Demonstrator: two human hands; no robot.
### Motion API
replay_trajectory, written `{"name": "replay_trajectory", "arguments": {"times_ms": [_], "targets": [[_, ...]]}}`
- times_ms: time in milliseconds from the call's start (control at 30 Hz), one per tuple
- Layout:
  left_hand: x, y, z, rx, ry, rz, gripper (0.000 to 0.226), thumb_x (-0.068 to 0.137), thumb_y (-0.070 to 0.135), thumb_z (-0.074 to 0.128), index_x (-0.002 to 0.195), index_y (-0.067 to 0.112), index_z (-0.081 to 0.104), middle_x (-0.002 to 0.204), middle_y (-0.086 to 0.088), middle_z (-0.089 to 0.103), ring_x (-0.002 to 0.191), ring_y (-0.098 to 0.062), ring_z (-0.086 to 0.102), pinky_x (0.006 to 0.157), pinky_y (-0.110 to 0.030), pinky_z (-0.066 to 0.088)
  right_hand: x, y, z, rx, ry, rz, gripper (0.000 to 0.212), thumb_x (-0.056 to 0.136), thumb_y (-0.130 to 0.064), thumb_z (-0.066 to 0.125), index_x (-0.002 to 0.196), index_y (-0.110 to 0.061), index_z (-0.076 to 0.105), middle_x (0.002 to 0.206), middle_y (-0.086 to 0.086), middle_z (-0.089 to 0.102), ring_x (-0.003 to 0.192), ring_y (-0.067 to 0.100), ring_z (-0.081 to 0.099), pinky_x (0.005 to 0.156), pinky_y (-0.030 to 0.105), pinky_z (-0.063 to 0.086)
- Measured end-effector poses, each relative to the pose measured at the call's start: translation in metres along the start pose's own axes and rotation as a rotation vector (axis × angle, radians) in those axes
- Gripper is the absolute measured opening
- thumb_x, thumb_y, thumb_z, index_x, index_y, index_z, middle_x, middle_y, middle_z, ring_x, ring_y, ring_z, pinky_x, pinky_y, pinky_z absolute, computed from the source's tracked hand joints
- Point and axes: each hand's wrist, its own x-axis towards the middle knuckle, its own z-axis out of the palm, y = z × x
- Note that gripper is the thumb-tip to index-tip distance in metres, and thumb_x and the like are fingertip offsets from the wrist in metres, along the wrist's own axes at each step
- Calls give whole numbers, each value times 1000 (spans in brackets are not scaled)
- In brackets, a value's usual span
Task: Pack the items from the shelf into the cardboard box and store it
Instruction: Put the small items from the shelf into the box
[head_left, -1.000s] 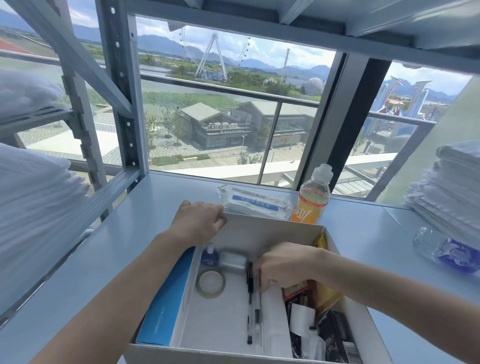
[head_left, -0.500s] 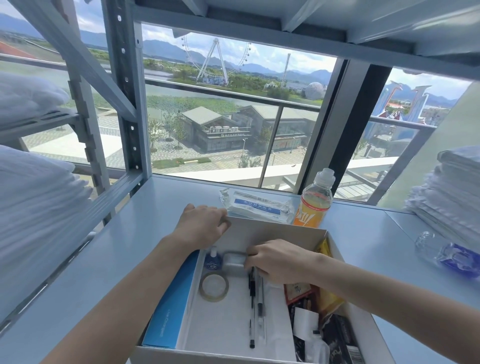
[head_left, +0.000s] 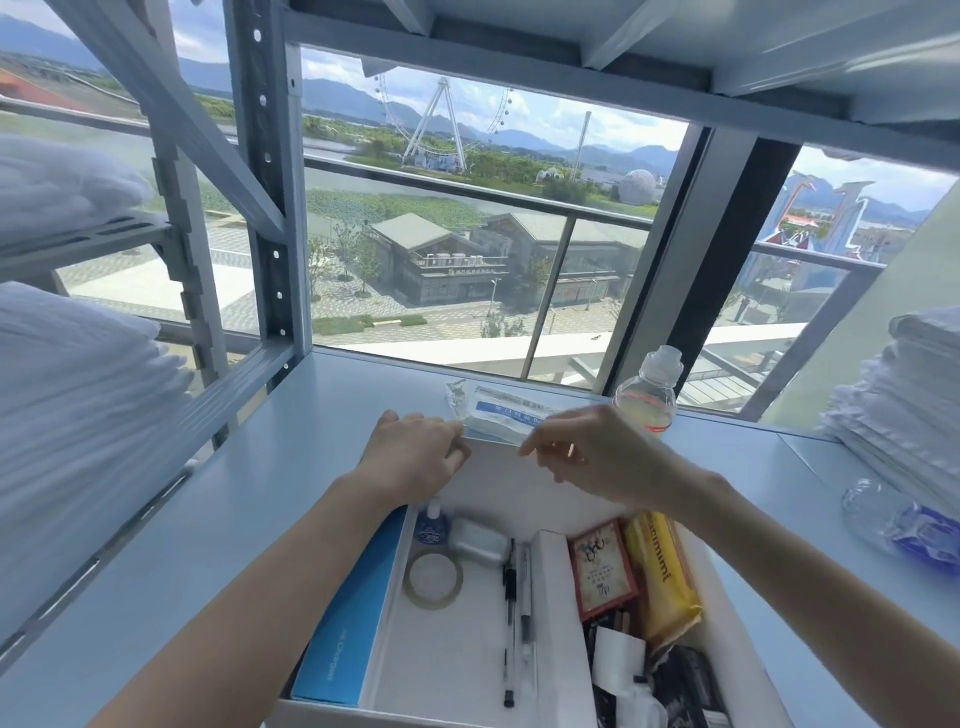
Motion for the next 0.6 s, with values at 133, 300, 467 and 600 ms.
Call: {"name": "replay_trajectory", "arguments": {"times_ms": [133,300,467,600], "targets": [[0,-1,0,1,-7,-6,25,96,39,32,95,23,52,104,1,63,102,-21,51,86,-36,27,36,26,-18,-42,107,190,20,85,-2,56,91,-13,72,75,3,72,64,10,68,68,30,57],[-2,1,-1,-4,22,3,26,96,39,33,96,21,53,104,0,63,101,-21,52,88,-36,29,92,76,28,-311,-385,383,34,88,-10,50,120,-13,61,121,11,60,108,27,57,89,36,49],[-3,-3,-5,46,106,-55,36,92,51,41,94,18,57,98,0,64,92,-20,57,76,-30,34,122,122,63,-386,-736,516,59,87,-25,61,139,-10,38,130,14,52,117,29,51,90,37,45],[-4,-7,-6,52,91,-125,43,86,63,41,81,21,49,92,1,63,82,-17,55,68,-28,34,130,147,83,-389,-761,575,75,81,-43,67,139,-10,34,132,13,49,117,29,51,94,41,46]]}}
